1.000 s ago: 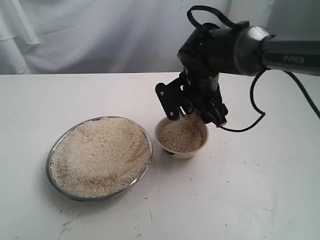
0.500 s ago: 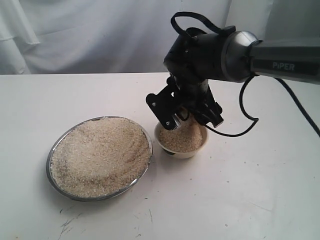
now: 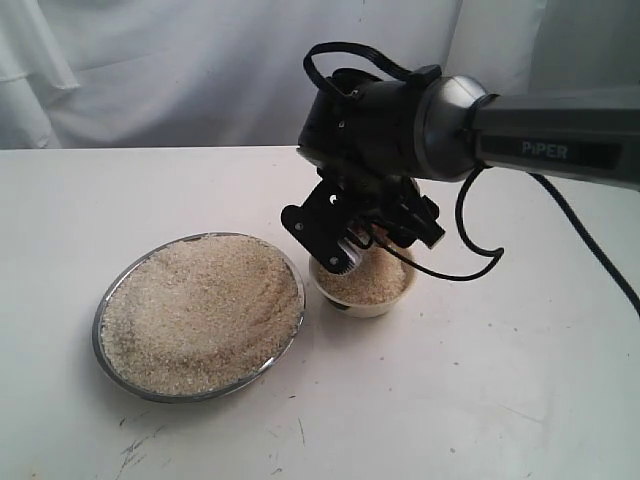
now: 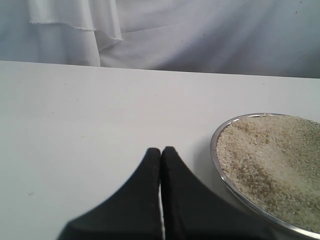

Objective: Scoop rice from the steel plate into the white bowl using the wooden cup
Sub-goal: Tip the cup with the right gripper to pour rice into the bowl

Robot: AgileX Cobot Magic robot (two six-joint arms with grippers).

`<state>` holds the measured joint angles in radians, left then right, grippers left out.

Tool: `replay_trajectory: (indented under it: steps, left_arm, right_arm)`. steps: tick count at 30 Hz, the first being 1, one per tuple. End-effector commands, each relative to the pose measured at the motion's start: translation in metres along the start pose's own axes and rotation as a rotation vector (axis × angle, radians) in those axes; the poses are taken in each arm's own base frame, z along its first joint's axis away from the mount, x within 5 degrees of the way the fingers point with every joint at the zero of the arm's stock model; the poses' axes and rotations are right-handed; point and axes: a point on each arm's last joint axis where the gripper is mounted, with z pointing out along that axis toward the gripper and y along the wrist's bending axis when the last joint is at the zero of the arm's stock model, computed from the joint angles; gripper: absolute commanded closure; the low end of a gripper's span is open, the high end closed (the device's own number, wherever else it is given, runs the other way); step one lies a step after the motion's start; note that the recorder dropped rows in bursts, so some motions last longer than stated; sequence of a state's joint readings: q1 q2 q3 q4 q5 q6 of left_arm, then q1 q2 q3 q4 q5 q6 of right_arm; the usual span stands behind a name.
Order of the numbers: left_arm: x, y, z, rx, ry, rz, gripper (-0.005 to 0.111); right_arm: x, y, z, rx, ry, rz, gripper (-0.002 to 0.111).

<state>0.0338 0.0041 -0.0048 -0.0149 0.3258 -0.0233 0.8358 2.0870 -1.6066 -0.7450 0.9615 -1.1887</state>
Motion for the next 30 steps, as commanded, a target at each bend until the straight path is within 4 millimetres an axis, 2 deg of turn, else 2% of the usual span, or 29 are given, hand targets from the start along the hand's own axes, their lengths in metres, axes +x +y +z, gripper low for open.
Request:
replay_trajectory:
  steps: [1, 21, 30]
  left_arm:
    - [0.001, 0.0, 0.0, -0.001, -0.006, -0.002, 0.107]
    - [0.001, 0.0, 0.0, -0.001, -0.006, -0.002, 0.107]
    - [0.001, 0.0, 0.0, -0.001, -0.006, -0.002, 0.107]
  right_arm:
    - [0.004, -0.001, -0.008, 0.022, 0.045, -0.049, 0.108]
    - [0.003, -0.007, -0.018, 0.062, 0.154, -0.162, 0.108]
    - [0.004, -0.01, -0.029, 0.093, 0.174, -0.187, 0.108]
